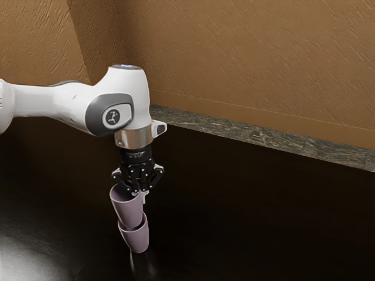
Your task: Place the left cup onto the right cup
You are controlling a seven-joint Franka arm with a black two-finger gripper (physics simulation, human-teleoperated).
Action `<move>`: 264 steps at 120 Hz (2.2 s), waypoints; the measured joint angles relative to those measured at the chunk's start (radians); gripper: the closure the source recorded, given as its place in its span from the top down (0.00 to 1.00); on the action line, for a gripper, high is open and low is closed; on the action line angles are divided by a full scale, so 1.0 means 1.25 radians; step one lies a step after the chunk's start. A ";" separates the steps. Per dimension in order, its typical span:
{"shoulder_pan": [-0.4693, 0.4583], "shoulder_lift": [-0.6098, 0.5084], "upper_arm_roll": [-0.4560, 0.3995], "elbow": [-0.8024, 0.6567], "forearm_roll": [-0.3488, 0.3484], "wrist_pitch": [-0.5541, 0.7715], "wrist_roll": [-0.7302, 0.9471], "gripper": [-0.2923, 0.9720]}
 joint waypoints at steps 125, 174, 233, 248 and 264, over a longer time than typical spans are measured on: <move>0.006 0.028 0.000 -0.001 0.001 0.032 -0.006 0.50; 0.009 0.017 0.000 -0.001 0.005 0.031 -0.004 0.73; 0.005 -0.047 0.000 0.025 0.049 0.005 0.023 0.77; 0.001 -0.055 0.000 0.057 0.085 -0.006 0.071 0.77; 0.001 -0.057 0.001 0.077 0.099 -0.011 0.142 0.77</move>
